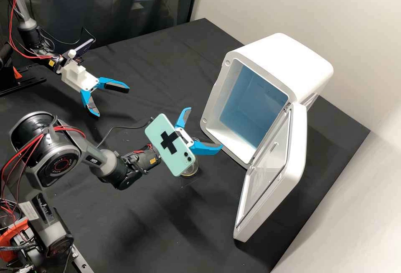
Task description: Place the flask in the incubator
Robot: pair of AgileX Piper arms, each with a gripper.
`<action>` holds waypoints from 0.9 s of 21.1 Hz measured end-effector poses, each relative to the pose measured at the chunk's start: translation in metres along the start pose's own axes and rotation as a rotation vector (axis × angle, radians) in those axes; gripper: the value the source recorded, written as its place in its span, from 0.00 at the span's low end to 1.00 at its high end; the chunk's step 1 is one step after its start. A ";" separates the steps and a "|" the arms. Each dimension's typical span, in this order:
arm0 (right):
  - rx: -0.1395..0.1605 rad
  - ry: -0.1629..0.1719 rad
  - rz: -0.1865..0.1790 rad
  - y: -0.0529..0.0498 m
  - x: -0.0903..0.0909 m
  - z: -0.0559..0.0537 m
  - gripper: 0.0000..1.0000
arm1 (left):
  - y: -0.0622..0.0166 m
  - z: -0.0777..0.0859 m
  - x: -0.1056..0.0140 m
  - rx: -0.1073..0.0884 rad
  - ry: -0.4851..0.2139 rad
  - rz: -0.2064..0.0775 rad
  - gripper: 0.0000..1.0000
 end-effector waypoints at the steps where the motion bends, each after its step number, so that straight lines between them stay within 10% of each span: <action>1: -0.002 -0.004 -0.009 -0.002 0.000 0.001 1.00 | 0.0000 0.000 0.000 0.000 0.000 0.000 1.00; 8: -0.006 -0.123 -0.116 -0.031 0.008 0.032 1.00 | 0.0000 0.000 0.000 0.000 0.000 0.000 1.00; 14: 0.005 -0.212 -0.122 -0.041 0.018 0.052 1.00 | 0.0000 0.000 0.000 0.000 0.000 0.000 1.00; 19: -0.063 -0.251 -0.107 -0.043 0.030 0.062 1.00 | 0.0000 0.000 0.000 0.000 0.000 0.000 1.00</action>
